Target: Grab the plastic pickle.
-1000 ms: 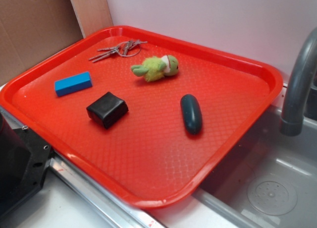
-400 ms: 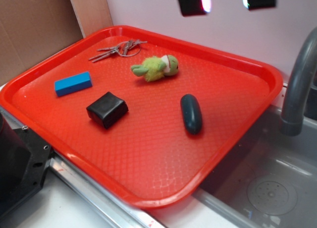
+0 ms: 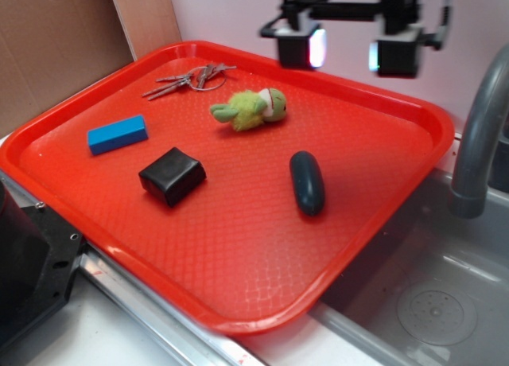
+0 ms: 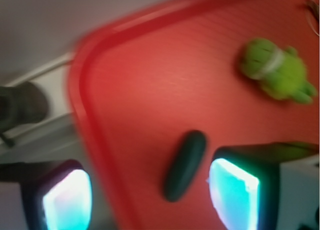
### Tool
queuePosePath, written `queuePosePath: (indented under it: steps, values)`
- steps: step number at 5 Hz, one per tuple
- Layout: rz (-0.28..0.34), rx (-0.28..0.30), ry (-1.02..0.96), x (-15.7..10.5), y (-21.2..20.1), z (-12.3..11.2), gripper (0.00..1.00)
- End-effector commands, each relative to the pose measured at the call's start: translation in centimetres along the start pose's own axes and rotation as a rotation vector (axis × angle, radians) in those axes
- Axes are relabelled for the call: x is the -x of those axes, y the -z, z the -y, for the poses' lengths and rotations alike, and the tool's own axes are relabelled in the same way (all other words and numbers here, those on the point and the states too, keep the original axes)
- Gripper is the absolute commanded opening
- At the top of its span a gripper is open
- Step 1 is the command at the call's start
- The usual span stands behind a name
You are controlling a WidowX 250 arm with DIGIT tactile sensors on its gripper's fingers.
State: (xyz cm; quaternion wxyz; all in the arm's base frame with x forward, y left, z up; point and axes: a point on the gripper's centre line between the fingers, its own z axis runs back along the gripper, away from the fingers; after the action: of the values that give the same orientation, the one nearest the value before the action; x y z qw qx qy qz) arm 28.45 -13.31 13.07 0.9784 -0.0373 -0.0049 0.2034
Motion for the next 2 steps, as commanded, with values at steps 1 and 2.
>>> queuePosePath:
  steps: [1, 2]
  values:
    - [0.037, 0.054, 0.048, 4.2, -1.1, -2.5, 1.0]
    - [0.013, 0.031, 0.089, 3.9, 0.9, -2.2, 1.0]
